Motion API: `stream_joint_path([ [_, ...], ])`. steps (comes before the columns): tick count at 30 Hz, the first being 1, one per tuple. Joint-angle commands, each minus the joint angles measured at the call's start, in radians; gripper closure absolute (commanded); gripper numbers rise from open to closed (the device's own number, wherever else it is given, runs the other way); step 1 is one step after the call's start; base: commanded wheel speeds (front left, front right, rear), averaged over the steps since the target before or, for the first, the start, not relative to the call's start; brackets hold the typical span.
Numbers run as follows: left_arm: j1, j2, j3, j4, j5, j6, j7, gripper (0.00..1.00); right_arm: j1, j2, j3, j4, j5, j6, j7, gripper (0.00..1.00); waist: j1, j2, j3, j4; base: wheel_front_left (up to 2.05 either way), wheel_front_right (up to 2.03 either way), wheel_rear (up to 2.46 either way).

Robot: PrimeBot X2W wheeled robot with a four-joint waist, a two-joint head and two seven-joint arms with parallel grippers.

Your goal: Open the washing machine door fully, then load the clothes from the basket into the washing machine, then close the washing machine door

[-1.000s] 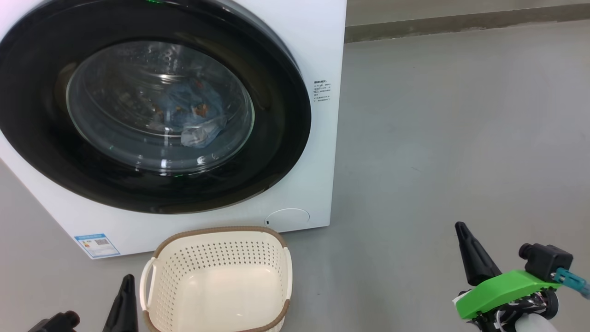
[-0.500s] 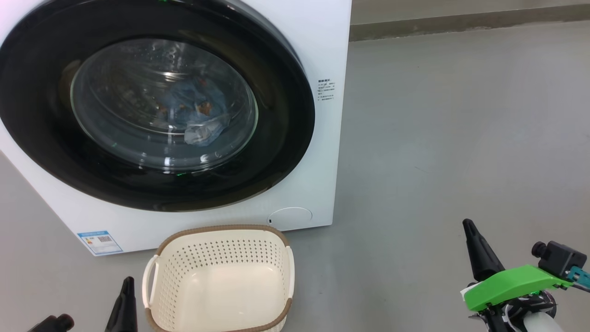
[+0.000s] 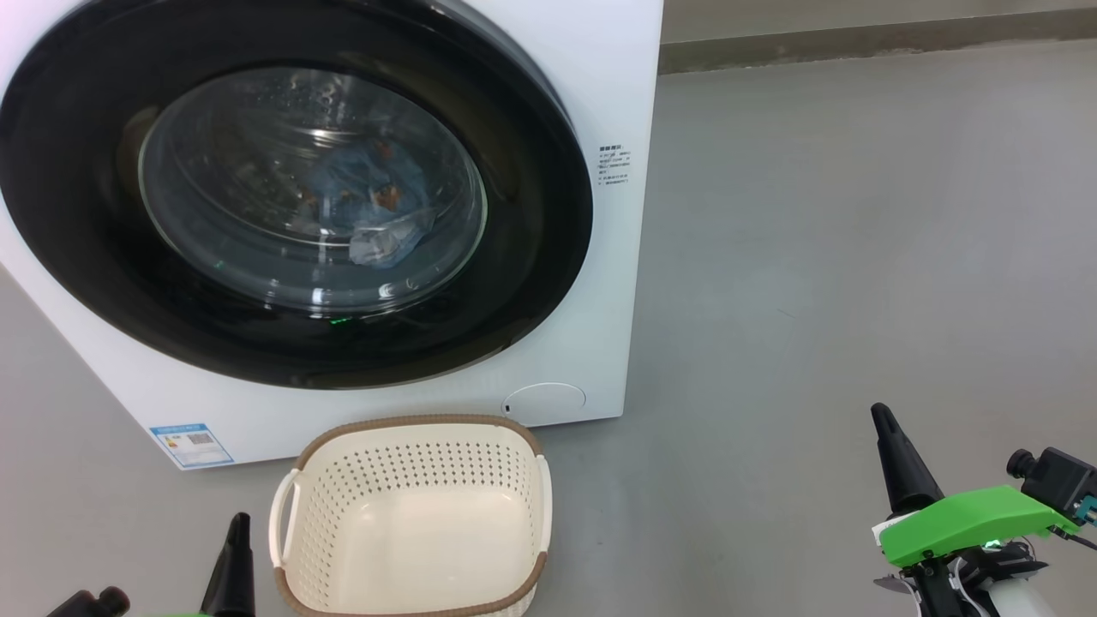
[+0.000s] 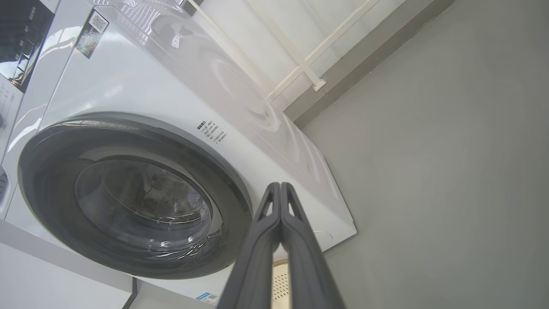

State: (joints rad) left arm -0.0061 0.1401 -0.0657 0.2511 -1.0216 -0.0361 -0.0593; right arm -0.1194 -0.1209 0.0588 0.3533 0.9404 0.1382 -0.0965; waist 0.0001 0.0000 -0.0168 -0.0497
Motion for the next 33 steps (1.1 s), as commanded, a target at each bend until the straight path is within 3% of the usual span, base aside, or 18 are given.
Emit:
stream_joint_path([
  [1, -0.053, 0.012, 0.027, -0.019, -0.024, -0.012, 0.008, 1.0, -0.019, -0.002, -0.004, -0.032, 0.026, -0.003, 0.007, 1.0, -0.0001, 0.0, 0.0, 0.001, 0.0, 0.0, 0.0],
  [33, -0.078, -0.034, 0.096, -0.01, -0.277, -0.049, 0.083, 1.0, -0.008, 0.03, -0.081, -0.064, 0.315, -0.005, 0.098, 1.0, -0.0001, 0.0, 0.008, 0.023, 0.0, 0.0, 0.0],
])
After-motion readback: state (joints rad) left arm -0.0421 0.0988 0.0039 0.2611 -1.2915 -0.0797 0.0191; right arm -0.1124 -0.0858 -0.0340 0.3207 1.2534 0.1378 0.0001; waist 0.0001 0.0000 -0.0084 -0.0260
